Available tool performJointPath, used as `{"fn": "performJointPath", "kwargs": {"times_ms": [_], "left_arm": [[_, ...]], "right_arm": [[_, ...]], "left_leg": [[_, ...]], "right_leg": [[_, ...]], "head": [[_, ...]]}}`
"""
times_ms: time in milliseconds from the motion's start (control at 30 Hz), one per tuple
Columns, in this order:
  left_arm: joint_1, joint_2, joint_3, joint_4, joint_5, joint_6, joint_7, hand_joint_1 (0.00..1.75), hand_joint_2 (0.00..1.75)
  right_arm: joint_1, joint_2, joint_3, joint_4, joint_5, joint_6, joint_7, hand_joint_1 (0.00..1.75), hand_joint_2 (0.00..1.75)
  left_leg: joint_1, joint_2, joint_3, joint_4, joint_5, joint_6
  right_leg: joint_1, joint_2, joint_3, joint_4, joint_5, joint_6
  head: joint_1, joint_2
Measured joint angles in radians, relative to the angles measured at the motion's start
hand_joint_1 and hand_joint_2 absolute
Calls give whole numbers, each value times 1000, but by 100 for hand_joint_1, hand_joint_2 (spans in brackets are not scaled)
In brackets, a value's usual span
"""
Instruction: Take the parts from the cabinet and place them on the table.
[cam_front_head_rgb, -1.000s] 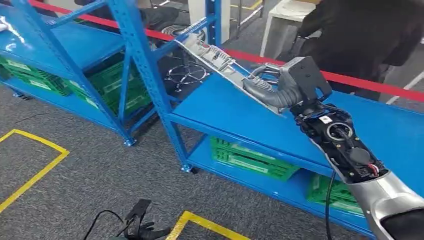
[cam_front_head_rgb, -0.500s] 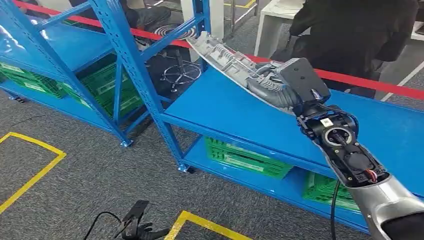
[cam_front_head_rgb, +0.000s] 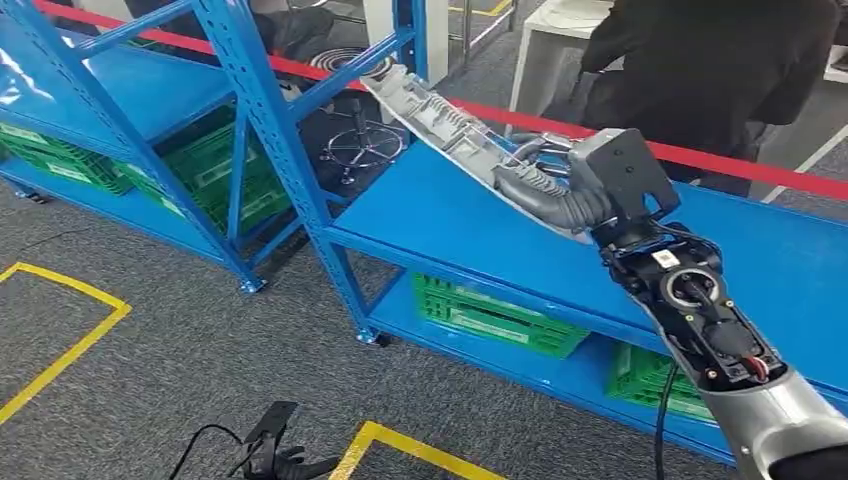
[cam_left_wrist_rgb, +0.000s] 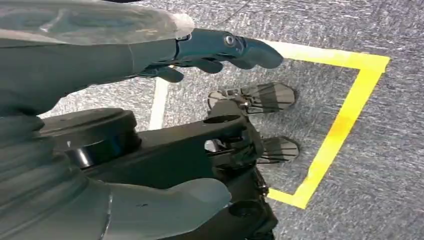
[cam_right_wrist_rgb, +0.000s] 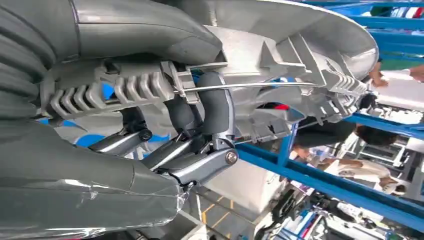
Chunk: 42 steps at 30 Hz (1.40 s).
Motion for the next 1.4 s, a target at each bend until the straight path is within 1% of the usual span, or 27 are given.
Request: {"fn": "performJointPath", "kwargs": {"times_ms": [233, 267, 433, 733, 933, 1167, 1400], "left_arm": [[0, 1, 0, 0, 0, 0, 0, 0, 175], [1, 1, 0, 0, 0, 0, 0, 0, 175], [1, 2, 0, 0, 6, 0, -1, 0, 175], [10, 2, 0, 0, 14, 0, -7, 0, 175], [12, 3, 0, 0, 14, 0, -11, 0, 175], [17, 3, 0, 0, 17, 1, -17, 0, 175], [18, 2, 0, 0, 17, 1, -19, 0, 175]], "right_arm": [[5, -1, -6, -11, 0, 0, 2, 175, 175], [10, -7, -9, -32, 0, 0, 2, 175, 175], [21, -11, -15, -56, 0, 0, 7, 175, 175], [99, -28, -21, -190, 11, 8, 42, 175, 175], [133, -28, -23, -245, 1, 10, 44, 175, 175], [180, -27, -21, -300, -3, -37, 18, 175, 175], [219, -10, 3, -332, 20, -72, 1, 175, 175]], "left_leg": [[0, 0, 0, 0, 0, 1], [0, 0, 0, 0, 0, 1], [0, 0, 0, 0, -1, 1], [0, 0, 0, 1, -2, 1], [0, 0, 0, 1, -2, 1], [0, 0, -1, 1, -2, 1], [0, 0, -1, 1, -2, 1]], "right_leg": [[0, 0, 0, 0, 0, 0], [0, 0, 0, 0, 0, 0], [0, 0, 0, 0, 0, 0], [0, 0, 0, 0, 0, 0], [0, 0, 0, 0, 0, 0], [0, 0, 0, 0, -1, 0], [0, 0, 0, 0, -1, 1]], "head": [[0, 0], [0, 0], [0, 0], [0, 0], [0, 0], [0, 0], [-1, 0]]}}
